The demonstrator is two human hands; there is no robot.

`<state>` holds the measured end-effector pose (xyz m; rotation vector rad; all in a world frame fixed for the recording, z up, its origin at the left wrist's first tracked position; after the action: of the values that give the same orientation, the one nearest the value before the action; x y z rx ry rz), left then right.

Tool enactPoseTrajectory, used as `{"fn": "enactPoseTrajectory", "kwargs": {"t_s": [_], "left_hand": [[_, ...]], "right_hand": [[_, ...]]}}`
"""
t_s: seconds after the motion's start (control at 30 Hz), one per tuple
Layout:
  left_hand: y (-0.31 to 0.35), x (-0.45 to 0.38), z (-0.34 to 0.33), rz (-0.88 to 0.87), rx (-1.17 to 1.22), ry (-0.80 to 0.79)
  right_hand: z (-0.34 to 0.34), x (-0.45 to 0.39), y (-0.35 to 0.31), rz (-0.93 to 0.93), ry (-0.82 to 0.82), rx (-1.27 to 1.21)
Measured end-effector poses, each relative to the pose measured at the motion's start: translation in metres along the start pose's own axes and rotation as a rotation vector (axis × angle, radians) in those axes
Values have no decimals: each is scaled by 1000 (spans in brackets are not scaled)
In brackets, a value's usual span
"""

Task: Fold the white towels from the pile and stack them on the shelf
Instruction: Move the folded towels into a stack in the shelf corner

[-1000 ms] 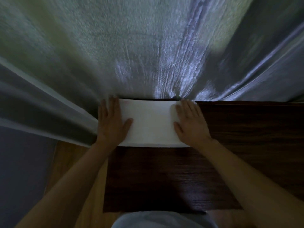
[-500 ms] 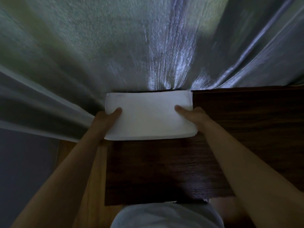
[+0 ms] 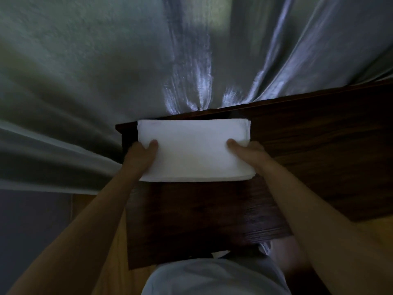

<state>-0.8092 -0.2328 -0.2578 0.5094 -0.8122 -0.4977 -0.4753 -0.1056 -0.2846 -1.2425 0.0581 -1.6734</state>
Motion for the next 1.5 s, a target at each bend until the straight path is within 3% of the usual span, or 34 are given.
{"fn": "enactPoseTrajectory", "kwargs": {"t_s": [0.17, 0.43, 0.87, 0.97, 1.03, 1.1, 1.17, 1.23, 1.3, 1.4, 1.5], "left_hand": [[35, 6, -56, -34, 25, -144], [114, 35, -162, -177, -122, -351], [205, 60, -278, -413, -334, -580], [218, 64, -280, -459, -483, -501], [234, 77, -272, -637, -665, -250], [246, 125, -269, -940, -728, -17], [236, 181, -286, -1168, -708, -42], [206, 224, -323, -1302, -771, -240], [173, 247, -355, -1312, -894, -385], [152, 245, -371, -1290, -990, -297], [148, 241, -371, -1286, -973, -271]], "right_hand": [[54, 19, 61, -92, 72, -131], [124, 59, 166, -245, 251, -413], [149, 108, 251, -377, 419, -499], [147, 113, 251, -398, 460, -481], [164, 123, 245, -381, 665, -279], [193, 142, 217, -162, 978, 20], [209, 151, 173, 209, 1095, 203], [203, 136, 139, 523, 1005, 342], [185, 104, 126, 628, 814, 524], [171, 64, 141, 554, 563, 710], [180, 55, 153, 561, 485, 643]]}}
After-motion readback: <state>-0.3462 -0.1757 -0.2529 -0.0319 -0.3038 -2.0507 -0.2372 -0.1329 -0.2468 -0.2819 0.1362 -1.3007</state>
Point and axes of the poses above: each hand's wrist, its own x-axis away from the middle knuckle, its own z-axis out of the back of the hand, y = z × x, the point moved 7 cm from there along -x, towards the middle knuckle, and after that the axes turned 5 degrees about x, right-handed, at the moved point
